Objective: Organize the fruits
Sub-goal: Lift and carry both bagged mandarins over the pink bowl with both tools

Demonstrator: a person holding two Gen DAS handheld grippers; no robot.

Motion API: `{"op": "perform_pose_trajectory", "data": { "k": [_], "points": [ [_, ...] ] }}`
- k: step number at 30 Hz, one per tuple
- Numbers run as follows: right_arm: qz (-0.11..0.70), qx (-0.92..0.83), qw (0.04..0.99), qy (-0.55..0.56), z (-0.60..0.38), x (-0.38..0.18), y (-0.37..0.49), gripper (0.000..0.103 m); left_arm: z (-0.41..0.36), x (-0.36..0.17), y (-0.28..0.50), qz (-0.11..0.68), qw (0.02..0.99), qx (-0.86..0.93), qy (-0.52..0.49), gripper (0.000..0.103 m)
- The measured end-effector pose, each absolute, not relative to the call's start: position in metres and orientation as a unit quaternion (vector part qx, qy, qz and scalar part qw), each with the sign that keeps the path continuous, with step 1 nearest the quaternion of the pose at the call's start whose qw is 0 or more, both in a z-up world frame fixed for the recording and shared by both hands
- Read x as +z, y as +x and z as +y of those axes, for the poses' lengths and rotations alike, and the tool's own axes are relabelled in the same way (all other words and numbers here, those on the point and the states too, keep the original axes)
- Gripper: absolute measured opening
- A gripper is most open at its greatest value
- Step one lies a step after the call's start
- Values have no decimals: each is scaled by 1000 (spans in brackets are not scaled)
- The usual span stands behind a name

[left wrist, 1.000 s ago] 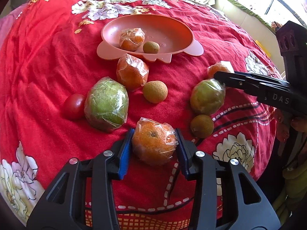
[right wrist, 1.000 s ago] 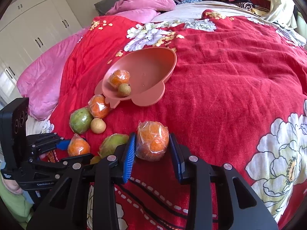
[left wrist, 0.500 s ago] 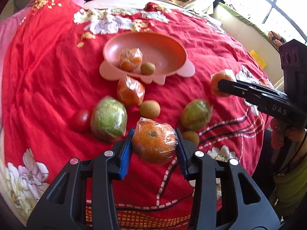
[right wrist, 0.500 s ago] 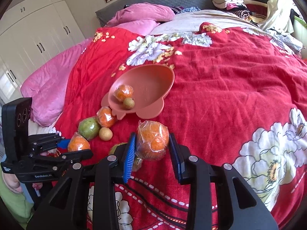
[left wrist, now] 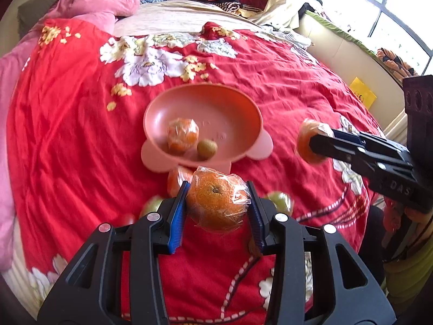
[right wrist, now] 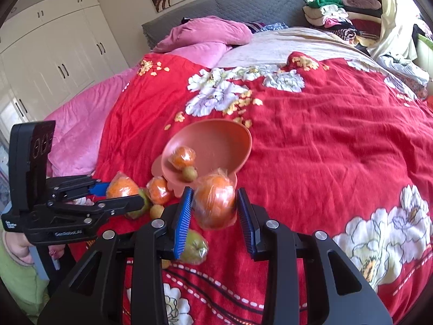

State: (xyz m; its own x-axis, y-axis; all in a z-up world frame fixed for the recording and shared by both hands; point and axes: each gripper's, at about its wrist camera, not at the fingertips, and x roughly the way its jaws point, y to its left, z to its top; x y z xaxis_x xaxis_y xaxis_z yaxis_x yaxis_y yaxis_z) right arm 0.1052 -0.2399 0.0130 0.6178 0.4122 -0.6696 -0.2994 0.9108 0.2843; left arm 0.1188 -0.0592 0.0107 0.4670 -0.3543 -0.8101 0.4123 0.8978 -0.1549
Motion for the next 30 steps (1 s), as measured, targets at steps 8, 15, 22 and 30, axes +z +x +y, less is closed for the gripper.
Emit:
{"op": "perform_pose_trajectory", "data": {
  "k": [8, 15, 22, 30],
  "points": [
    [388, 201, 897, 64, -233, 12, 120, 31, -63, 17, 148, 464, 857, -219, 36, 33],
    [379, 208, 899, 66, -226, 17, 134, 31, -68, 22, 178, 465, 856, -221, 39, 32],
    [378, 209, 900, 64, -222, 17, 145, 31, -73, 19, 205, 475, 850, -225, 34, 32],
    [385, 214, 896, 64, -219, 9, 152, 31, -77, 6, 225, 489, 843, -221, 31, 32]
  ]
}}
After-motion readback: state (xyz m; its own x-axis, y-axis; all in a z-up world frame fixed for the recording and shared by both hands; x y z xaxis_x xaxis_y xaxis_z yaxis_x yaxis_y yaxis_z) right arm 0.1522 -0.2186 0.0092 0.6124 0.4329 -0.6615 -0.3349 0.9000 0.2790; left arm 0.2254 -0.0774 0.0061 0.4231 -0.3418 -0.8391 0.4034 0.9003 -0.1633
